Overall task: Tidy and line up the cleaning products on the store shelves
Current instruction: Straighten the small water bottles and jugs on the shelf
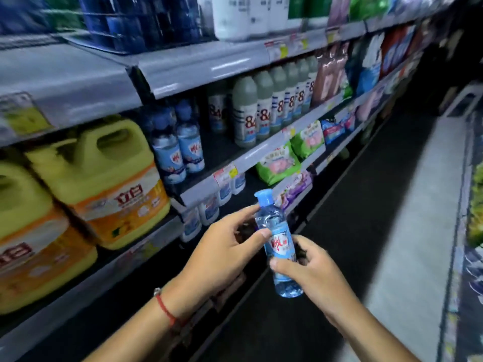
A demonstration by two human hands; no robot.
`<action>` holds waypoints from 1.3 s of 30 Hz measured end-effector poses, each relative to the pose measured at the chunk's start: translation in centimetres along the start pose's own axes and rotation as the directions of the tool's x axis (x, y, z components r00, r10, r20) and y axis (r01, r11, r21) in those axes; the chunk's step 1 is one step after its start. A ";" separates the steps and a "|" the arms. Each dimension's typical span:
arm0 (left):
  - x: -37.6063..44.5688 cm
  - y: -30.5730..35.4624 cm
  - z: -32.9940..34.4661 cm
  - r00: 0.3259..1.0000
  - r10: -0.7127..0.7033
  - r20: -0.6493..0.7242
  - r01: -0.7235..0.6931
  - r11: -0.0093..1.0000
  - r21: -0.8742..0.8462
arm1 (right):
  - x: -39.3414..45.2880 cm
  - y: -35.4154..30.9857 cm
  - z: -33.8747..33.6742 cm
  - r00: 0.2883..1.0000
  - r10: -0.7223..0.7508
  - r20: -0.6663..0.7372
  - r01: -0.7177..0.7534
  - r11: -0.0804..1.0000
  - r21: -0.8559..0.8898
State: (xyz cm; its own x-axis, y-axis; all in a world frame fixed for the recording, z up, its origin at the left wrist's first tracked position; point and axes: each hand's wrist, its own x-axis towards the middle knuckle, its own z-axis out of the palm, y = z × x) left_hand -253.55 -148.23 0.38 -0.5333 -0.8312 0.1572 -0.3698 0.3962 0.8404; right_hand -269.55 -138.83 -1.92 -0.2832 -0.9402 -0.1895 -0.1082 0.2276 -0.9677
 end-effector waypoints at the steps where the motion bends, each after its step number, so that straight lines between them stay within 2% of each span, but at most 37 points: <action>1: 0.9 -0.2 -0.4 1.000 0.010 -0.028 -0.007 0.997 0.077 | 1.6 -0.6 -0.3 1.000 -0.020 0.006 0.020 1.000 -0.012; 6: 4.0 -0.6 -1.6 0.995 0.019 -0.102 0.034 0.874 0.485 | 9.6 -3.1 -1.6 0.993 -0.080 0.087 0.084 0.996 -0.036; 12: 6.6 0.2 -1.7 0.935 -0.115 -0.334 0.319 0.684 0.656 | 18.8 -7.8 -1.3 0.947 -0.138 0.289 0.121 0.990 0.077; 17: 7.2 0.2 -0.3 0.883 -0.135 -0.450 0.432 0.608 0.666 | 25.1 -9.8 2.1 0.920 -0.257 0.297 0.232 0.966 0.118; 21: 6.9 0.6 0.9 0.825 -0.185 -0.534 0.538 0.550 0.640 | 28.0 -10.3 4.6 0.856 -0.395 0.334 0.378 0.918 0.115; 24: 6.2 1.0 1.3 0.771 -0.259 -0.582 0.624 0.487 0.611 | 29.1 -9.7 5.7 0.839 -0.346 0.420 0.374 0.927 0.017; 29: 5.1 1.2 1.1 0.700 -0.333 -0.631 0.702 0.481 0.525 | 29.6 -8.1 6.3 0.801 -0.357 0.480 0.410 0.912 -0.006; 33: 4.7 1.4 0.7 0.693 -0.318 -0.647 0.710 0.455 0.537 | 28.8 -7.9 5.6 0.788 -0.392 0.475 0.484 0.871 -0.084; 36: 3.7 1.1 0.3 0.689 -0.327 -0.647 0.717 0.434 0.545 | 25.9 -8.3 3.7 0.793 -0.443 0.418 0.529 0.841 -0.113; 39: 1.6 0.5 0.0 0.685 -0.354 -0.637 0.726 0.411 0.552 | 22.1 -8.8 1.9 0.824 -0.340 0.452 0.510 0.792 -0.335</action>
State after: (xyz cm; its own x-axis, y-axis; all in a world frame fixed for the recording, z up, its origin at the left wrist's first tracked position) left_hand -254.61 -149.40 1.10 0.2505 -0.9578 0.1408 -0.9588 -0.2253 0.1731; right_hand -273.02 -162.11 2.06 0.2343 -0.9672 0.0978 -0.5493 -0.2148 -0.8076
